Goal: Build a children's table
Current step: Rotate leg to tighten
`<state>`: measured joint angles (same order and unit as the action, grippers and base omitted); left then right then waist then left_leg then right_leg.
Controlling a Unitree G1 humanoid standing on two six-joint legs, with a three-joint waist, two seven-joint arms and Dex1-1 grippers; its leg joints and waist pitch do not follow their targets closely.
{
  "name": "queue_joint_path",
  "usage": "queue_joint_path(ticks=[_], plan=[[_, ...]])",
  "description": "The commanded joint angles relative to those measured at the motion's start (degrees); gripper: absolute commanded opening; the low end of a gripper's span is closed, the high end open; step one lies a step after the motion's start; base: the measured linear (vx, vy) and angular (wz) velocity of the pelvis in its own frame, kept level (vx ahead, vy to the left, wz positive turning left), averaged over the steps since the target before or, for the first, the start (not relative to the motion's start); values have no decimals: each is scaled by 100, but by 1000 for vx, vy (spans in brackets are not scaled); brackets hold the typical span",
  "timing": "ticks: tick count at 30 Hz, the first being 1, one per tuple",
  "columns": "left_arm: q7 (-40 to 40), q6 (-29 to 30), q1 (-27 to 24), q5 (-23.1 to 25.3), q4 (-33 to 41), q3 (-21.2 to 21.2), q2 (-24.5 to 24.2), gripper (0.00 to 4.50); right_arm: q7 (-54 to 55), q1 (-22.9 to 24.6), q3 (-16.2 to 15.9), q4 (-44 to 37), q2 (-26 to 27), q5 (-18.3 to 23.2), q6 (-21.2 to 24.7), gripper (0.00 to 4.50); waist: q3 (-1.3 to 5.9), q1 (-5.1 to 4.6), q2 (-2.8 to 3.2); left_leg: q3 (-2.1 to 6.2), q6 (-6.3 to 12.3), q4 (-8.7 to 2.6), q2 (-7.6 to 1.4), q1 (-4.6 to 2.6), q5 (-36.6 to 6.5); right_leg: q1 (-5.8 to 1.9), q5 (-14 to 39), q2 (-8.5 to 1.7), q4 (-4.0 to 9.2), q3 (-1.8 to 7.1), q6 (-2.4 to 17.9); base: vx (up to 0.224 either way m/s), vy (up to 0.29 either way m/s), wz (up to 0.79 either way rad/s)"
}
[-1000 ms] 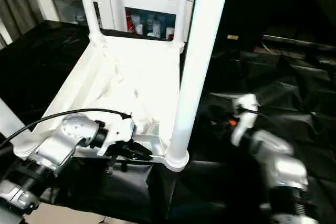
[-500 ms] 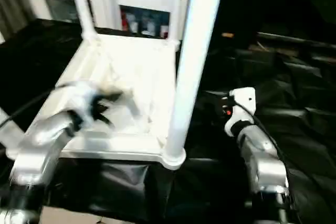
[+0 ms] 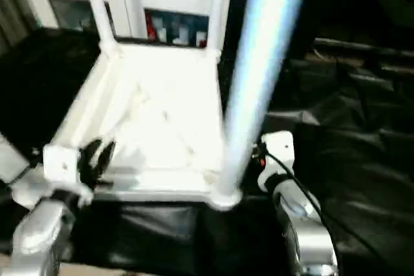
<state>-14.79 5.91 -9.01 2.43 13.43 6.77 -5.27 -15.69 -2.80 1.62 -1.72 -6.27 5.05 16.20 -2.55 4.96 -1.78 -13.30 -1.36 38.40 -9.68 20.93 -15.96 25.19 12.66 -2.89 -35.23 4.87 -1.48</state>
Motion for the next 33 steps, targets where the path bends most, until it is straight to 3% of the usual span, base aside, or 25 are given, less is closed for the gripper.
queue_joint_path(ticks=[1,2,3,5,6,7,8,9,11,14,15,16,17,18,19,21,24,26,27,28,29,30,31,32,33], plan=[[97,-135,34,69,154,-163,123,152,45,24,112,-72,-80,40,18,417,262,-153,219,568,-1089,-1094,-783,-217,-746,-162,-421,-52,20,-538,522,-37,166,-30],[113,-132,30,67,165,-165,128,152,52,26,110,-70,-83,47,10,417,262,-153,219,568,-1089,-1094,-783,-217,-746,-162,-421,-52,20,-538,522,-28,89,6],[151,-90,21,32,200,-171,147,152,76,30,98,-59,-100,50,-27,417,229,-346,273,771,-1052,-1298,-1231,-253,-428,-151,-252,-126,-123,-736,659,-28,89,6],[126,-22,4,-61,245,-179,158,152,103,27,97,-23,-122,15,-92,417,303,-461,227,950,-260,-1217,-1440,-330,352,-87,96,-267,-289,-802,546,0,0,0],[128,9,-7,-99,267,-171,178,152,113,25,107,-11,-127,12,-104,417,322,-472,189,914,156,-1133,-1384,-341,544,-94,124,-329,-275,-772,573,0,0,0],[92,24,-23,-170,295,-169,195,152,127,14,129,25,-144,0,-123,417,366,-471,58,530,1210,-758,-752,-138,590,-284,-500,-503,122,-634,1258,-36,-93,0],[112,46,-37,-180,321,-164,206,152,136,-2,160,68,-171,-18,-151,417,372,-419,-75,211,1247,-429,-186,92,358,-415,-811,-614,381,-481,1300,-54,-106,0],[131,34,-41,-176,325,-171,203,152,136,-15,183,93,-186,-24,-162,417,386,-227,-139,354,900,-375,-175,185,61,-586,-402,-1068,524,-270,1089,-54,-106,0],[171,1,-44,-153,313,-194,168,152,142,-59,252,163,-231,-31,-186,417,294,-106,-183,517,703,-253,-213,280,-207,-626,1391,-1308,707,-71,543,-48,-81,-5],[229,-281,-135,44,352,-285,95,152,93,-81,322,231,-338,4,-254,417,253,81,-82,787,656,42,-246,453,-128,-689,3046,-1579,915,197,833,-63,-41,-8],[255,-393,-167,160,378,-328,53,152,78,-83,334,246,-368,2,-282,417,228,75,-76,836,661,-16,-258,458,-93,-678,3037,-1501,906,145,966,0,0,0],[290,-410,-200,213,421,-345,40,152,50,-80,361,266,-404,26,-304,417,191,16,72,714,654,-687,-336,169,-106,-490,2367,-630,669,-431,1287,-44,88,-1],[296,-347,-231,169,457,-337,57,152,26,-70,384,287,-451,67,-327,417,210,-62,115,702,585,-790,-425,-22,-403,-364,1963,-318,516,-600,1272,-39,116,10],[292,-315,-235,141,462,-331,68,152,22,-67,389,290,-458,76,-330,417,225,-100,182,725,478,-834,-493,-145,-733,-341,1541,-221,444,-639,1240,-39,116,10],[271,-204,-247,61,471,-315,91,152,7,-58,400,302,-474,97,-336,417,247,-118,287,843,-186,-981,-690,-170,-1343,-376,720,-129,301,-631,1059,-31,115,19],[224,-114,-266,-118,477,-303,121,152,-17,-44,400,320,-469,78,-350,417,211,-200,353,1058,-948,-1273,-1081,-239,-2060,-336,225,-75,49,-758,759,-27,87,23],[147,-179,-300,-251,481,-322,141,152,-18,-24,376,334,-456,49,-366,417,170,-204,110,497,-516,-889,-265,-61,-2405,-353,1311,-456,553,-489,582,-8,12,7],[253,-349,-327,-26,502,-367,79,152,-12,-19,371,336,-452,50,-372,417,195,-22,-71,600,376,-350,-235,178,-1098,-545,4166,-1422,1046,80,181,0,0,0],[319,-458,-340,94,519,-386,51,152,-14,-12,371,335,-455,52,-377,417,206,28,-90,671,458,-253,-291,194,-760,-550,4461,-1539,1101,143,191,0,0,0],[393,-540,-353,190,543,-409,19,152,-19,7,376,352,-478,70,-410,417,203,-39,-28,733,376,-656,-332,221,-485,-579,3908,-1068,904,-211,467,0,0,0],[395,-542,-353,189,543,-409,18,152,-21,9,379,353,-482,73,-413,417,221,-202,120,711,-107,-970,-409,30,-1031,-421,2381,-321,571,-615,624,26,52,-6],[394,-523,-351,177,539,-405,20,152,-24,18,390,354,-493,81,-418,417,289,-254,184,797,-460,-990,-485,-38,-1152,-443,1412,-183,413,-646,640,26,52,-6],[393,-512,-349,170,536,-401,22,152,-27,24,398,352,-500,86,-420,417,274,-339,293,1051,-985,-1206,-861,-149,-1546,-403,286,-85,175,-735,737,0,0,0],[393,-498,-343,150,535,-398,12,152,-25,26,399,356,-508,93,-424,417,248,-412,350,1255,-944,-1417,-1251,-207,-1550,-272,171,-86,-123,-807,756,17,-51,12],[384,-375,-345,49,537,-379,38,152,-36,39,413,352,-525,108,-431,417,263,-454,327,1268,-731,-1428,-1328,-236,-1416,-226,159,-100,-217,-834,737,17,-51,12]])
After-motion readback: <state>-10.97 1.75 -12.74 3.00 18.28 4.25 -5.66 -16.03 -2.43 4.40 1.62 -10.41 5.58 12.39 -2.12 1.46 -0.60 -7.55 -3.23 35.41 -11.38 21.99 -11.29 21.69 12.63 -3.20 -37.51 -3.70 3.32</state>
